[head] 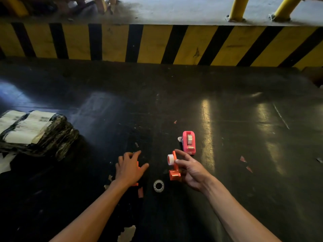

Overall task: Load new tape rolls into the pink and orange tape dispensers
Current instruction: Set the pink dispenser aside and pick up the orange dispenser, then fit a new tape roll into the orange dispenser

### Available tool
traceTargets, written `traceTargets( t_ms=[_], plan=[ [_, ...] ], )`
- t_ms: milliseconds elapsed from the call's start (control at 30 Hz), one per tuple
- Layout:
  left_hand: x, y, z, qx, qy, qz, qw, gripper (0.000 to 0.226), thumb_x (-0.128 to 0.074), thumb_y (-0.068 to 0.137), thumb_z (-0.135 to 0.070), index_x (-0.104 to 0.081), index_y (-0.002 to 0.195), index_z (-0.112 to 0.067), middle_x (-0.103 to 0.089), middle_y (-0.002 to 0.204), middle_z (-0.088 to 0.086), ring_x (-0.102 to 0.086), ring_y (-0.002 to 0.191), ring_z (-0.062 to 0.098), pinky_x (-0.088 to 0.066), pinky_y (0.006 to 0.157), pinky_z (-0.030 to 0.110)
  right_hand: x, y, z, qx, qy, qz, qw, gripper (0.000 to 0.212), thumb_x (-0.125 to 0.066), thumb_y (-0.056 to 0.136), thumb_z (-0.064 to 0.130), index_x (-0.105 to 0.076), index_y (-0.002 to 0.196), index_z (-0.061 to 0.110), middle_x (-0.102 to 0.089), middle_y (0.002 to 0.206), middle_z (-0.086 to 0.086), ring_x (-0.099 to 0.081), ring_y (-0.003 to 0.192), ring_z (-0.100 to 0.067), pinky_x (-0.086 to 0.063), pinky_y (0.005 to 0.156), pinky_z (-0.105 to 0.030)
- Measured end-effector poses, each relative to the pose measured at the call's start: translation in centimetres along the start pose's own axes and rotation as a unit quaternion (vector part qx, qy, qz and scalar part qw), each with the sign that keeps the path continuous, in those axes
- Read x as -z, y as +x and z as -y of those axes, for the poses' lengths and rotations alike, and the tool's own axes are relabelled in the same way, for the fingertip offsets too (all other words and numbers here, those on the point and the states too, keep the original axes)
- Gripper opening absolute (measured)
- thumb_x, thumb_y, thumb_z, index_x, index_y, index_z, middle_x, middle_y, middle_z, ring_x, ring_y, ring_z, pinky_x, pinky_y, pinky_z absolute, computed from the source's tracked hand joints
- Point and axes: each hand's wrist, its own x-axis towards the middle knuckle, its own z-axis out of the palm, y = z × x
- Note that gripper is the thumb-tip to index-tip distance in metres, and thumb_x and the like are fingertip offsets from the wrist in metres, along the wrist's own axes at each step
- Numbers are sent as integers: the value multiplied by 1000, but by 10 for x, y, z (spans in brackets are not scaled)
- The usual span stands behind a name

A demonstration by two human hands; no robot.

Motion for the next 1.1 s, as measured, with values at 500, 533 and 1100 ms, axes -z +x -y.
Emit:
traceTargets(
  t_ms=[500, 533, 1100],
  plan=[
    [19, -21, -49, 69, -514, 156, 841, 24, -68, 94, -20, -64, 116, -13, -71, 110, 11, -72, 98, 23, -60, 85, 37, 0, 12, -17, 30, -55, 8, 998, 45, -68, 88, 5, -51, 128, 19, -68, 121, -23, -66, 110, -40, -49, 97, -57],
    [17, -20, -46, 69, -512, 133, 846, 25, -70, 92, -19, -64, 116, -13, -70, 111, 11, -71, 99, 23, -61, 83, 37, 1, 11, -16, 36, -43, -4, 998, 40, -65, 91, 4, -52, 126, 18, -69, 117, -22, -66, 107, -40, -47, 98, -58],
    [-29, -17, -14, -248, 141, 16, 958, 44, -54, 94, -34, -53, 138, -31, -47, 145, -1, -38, 137, 20, -29, 114, 46, 25, 14, -25, 11, -2, -82, 997, 39, -68, 89, 6, -56, 123, 19, -71, 114, -17, -69, 92, -29, -56, 73, -43]
  ],
)
